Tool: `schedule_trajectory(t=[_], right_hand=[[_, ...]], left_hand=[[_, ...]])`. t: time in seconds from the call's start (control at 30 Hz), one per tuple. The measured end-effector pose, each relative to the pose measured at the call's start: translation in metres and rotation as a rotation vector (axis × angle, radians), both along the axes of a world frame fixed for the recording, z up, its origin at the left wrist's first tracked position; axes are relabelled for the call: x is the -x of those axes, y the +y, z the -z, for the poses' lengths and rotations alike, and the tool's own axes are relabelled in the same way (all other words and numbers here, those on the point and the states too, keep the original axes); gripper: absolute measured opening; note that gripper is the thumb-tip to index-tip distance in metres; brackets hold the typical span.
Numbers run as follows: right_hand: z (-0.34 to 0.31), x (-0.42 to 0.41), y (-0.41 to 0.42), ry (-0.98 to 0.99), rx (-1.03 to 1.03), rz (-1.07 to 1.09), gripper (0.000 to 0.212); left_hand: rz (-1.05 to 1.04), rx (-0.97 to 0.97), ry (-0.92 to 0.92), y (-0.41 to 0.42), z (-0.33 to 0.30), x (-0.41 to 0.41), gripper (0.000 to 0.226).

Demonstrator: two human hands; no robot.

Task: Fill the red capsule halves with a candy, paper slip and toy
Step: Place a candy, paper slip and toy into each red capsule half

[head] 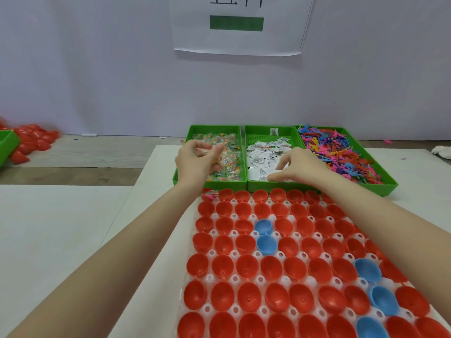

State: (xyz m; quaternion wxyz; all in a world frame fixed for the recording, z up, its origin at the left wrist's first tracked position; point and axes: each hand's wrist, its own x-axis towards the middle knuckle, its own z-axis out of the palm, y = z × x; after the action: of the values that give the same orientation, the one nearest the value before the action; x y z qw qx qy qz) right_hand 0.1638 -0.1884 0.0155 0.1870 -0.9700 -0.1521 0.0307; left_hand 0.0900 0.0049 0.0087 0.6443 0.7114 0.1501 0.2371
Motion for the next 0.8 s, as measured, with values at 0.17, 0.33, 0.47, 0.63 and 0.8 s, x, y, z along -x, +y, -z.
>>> schedule_trajectory(t=[0.17,0.33,0.47,0.63,0.8], right_hand=[[0.001,0.000,-0.002,-0.056,-0.301,0.048,0.019],[-0.003,0.001,-0.004,-0.158,-0.231,0.077,0.026],[-0.005,0.004,-0.006,-0.409,-0.156,0.122,0.024],[-0.019,0.012,0.007,-0.143,-0.942,0.222,0.012],[-0.027,0.038,0.034,0.326,-1.078,0.014,0.007]], left_hand=[[0.147,0.049,0.094,-0.002,-0.004,0.004,0.008],[0.204,0.050,0.128,-0.007,-0.004,0.006,0.024],[0.214,0.060,0.120,-0.008,-0.002,0.009,0.021],[0.250,0.275,0.132,-0.014,-0.006,0.016,0.012],[0.331,0.523,0.121,-0.026,-0.017,0.020,0.010]])
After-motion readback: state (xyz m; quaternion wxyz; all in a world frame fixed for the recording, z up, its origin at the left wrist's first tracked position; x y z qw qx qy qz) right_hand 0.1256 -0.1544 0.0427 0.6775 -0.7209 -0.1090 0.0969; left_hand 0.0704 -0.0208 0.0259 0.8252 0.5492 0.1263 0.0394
